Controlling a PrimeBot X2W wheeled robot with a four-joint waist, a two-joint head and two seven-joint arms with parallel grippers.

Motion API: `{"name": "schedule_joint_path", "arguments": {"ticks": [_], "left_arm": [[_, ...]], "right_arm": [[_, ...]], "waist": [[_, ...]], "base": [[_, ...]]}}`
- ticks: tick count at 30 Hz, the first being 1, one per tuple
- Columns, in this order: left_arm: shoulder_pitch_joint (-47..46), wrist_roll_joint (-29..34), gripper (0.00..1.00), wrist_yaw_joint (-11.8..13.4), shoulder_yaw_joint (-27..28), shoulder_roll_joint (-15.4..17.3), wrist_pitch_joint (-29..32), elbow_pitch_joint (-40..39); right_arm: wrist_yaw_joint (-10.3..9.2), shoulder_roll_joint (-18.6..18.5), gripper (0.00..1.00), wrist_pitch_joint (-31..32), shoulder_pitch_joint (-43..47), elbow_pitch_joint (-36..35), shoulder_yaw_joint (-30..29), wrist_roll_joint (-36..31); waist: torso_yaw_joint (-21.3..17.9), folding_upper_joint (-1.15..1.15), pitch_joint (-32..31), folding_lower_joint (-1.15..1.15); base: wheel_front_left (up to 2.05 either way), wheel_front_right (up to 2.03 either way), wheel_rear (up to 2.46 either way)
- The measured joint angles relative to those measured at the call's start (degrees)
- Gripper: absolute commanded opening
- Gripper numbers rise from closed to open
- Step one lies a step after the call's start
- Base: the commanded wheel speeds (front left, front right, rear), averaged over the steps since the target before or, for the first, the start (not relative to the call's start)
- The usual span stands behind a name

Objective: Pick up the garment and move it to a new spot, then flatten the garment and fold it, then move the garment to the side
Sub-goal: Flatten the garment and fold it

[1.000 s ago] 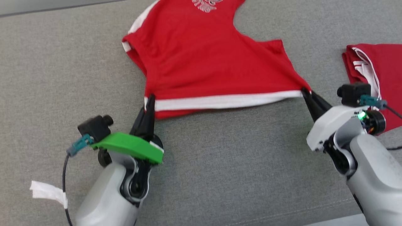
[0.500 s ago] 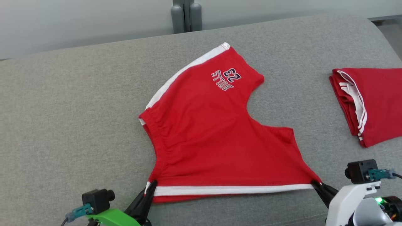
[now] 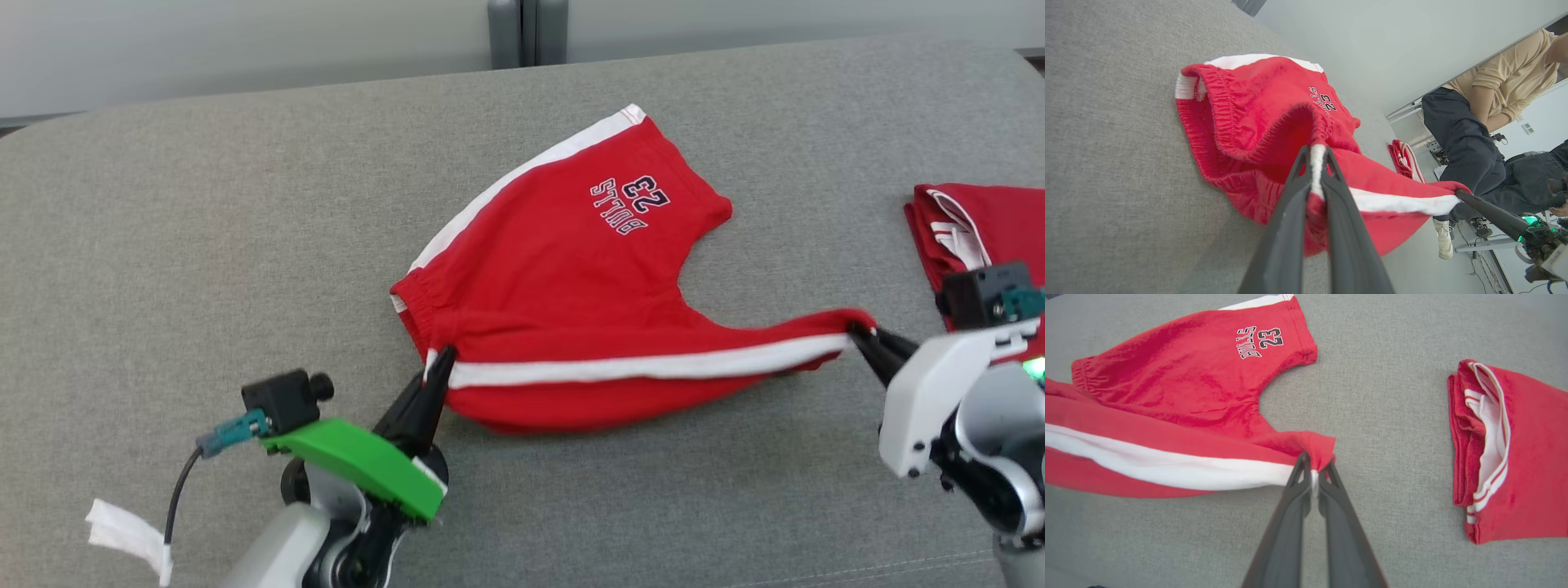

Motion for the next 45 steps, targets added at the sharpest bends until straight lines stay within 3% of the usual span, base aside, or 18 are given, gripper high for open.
{"name": "schedule_joint_path", "arguments": {"ticks": [5,12,19,29,30,31,39,45], "left_arm": [[-8.62,-1.02,0.0,2.57,1.05,-3.31,2.81,3.94],[-17.66,-1.56,0.0,5.56,3.19,-7.67,2.57,10.58],[-22.4,-1.8,0.0,5.66,3.13,-10.13,0.89,16.4],[-26.66,-3.63,0.0,4.13,1.56,-11.56,-1.91,21.99],[-27.0,-4.1,0.41,3.99,1.23,-11.6,-2.09,22.38],[-27.3,-4.24,1.0,3.76,0.92,-11.6,-2.18,22.69],[-28.35,-7.5,1.0,1.68,-2.34,-11.67,-3.92,22.99],[-26.82,-4.93,1.0,-0.56,-3.55,-10.32,-7.79,22.92]], "right_arm": [[-0.01,-3.56,0.0,1.79,-13.14,8.64,3.87,2.72],[-0.01,-6.31,0.0,-0.37,-29.17,19.65,9.79,4.93],[-0.01,-7.04,0.0,-5.54,-41.0,30.63,14.52,5.36],[-0.01,-6.19,0.0,-12.65,-50.01,43.13,18.17,4.91],[-0.01,-6.08,0.41,-13.3,-50.61,44.24,18.47,4.89],[-0.01,-5.99,1.0,-13.86,-51.02,45.17,18.62,4.83],[-0.01,-4.89,1.0,-21.06,-53.64,51.33,19.67,4.26],[-0.01,-4.83,1.0,-23.66,-53.04,53.82,20.8,6.9]], "waist": [[1.34,0.0,2.2,0.0],[3.89,0.0,6.42,0.0],[6.9,0.0,10.74,0.0],[11.12,0.0,14.99,0.0],[11.44,0.0,15.27,0.0],[11.68,0.0,15.46,0.0],[12.19,0.0,15.21,0.0],[11.92,0.0,12.87,0.0]], "base": [[0.0,0.0,0.0],[0.0,0.0,0.0],[0.0,0.0,0.0],[0.0,0.0,0.0],[0.0,0.0,0.0],[0.0,0.0,0.0],[0.0,0.0,0.0],[0.0,0.0,0.0]]}}
